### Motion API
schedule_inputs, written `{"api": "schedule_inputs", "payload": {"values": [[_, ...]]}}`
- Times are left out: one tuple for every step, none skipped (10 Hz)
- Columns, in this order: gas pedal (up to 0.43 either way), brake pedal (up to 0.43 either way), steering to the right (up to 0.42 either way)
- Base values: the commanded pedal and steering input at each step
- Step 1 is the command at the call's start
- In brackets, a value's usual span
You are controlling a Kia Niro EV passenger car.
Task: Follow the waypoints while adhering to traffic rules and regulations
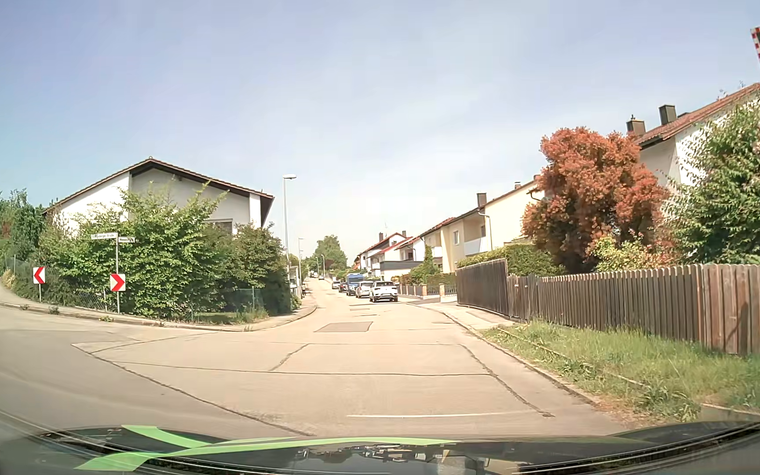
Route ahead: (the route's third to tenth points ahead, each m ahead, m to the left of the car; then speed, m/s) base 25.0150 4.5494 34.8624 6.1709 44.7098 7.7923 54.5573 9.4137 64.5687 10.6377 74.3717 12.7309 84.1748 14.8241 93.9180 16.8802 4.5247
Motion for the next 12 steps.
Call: {"api": "schedule_inputs", "payload": {"values": [[0.268,0.0,-0.023],[0.268,0.0,-0.023],[0.268,0.0,-0.024],[0.268,0.0,-0.024],[0.268,0.0,-0.024],[0.268,0.0,-0.026],[0.268,0.0,-0.029],[0.268,0.0,-0.033],[0.268,0.0,-0.033],[0.268,0.0,-0.033],[0.26,0.0,-0.033],[0.248,0.0,-0.033]]}}
